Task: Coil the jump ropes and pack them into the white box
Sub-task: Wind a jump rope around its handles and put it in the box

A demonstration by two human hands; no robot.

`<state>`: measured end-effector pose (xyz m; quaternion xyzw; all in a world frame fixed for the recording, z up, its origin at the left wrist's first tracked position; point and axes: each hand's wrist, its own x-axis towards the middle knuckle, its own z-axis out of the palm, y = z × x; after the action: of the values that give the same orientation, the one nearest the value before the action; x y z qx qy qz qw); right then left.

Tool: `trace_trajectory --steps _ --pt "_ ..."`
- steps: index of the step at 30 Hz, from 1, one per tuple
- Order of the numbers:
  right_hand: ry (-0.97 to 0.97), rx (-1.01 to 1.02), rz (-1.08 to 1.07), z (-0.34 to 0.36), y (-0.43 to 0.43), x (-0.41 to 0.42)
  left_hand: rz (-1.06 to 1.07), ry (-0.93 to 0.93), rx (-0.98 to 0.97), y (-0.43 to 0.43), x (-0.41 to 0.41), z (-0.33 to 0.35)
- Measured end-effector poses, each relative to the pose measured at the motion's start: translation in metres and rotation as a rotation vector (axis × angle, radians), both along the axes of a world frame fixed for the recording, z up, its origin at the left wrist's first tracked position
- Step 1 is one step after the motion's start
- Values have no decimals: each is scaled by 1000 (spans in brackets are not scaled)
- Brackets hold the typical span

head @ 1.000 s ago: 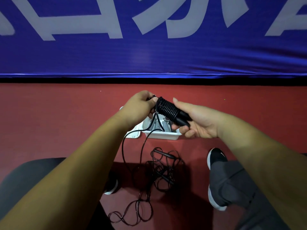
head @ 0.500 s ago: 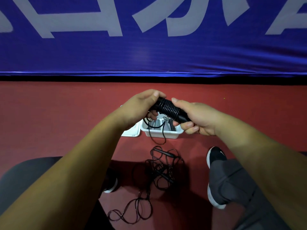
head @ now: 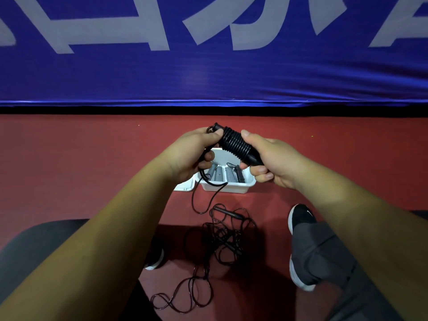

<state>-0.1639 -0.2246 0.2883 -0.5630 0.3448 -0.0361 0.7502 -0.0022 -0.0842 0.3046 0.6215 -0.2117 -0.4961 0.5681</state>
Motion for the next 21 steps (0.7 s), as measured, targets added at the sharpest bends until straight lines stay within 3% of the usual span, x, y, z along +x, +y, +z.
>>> trace_trajectory --steps 8,21 --pt "38 90 198 6 -1 -13 -183 -123 37 12 9 2" --pt "83 134 405 14 7 -19 -372 -97 46 23 11 5"
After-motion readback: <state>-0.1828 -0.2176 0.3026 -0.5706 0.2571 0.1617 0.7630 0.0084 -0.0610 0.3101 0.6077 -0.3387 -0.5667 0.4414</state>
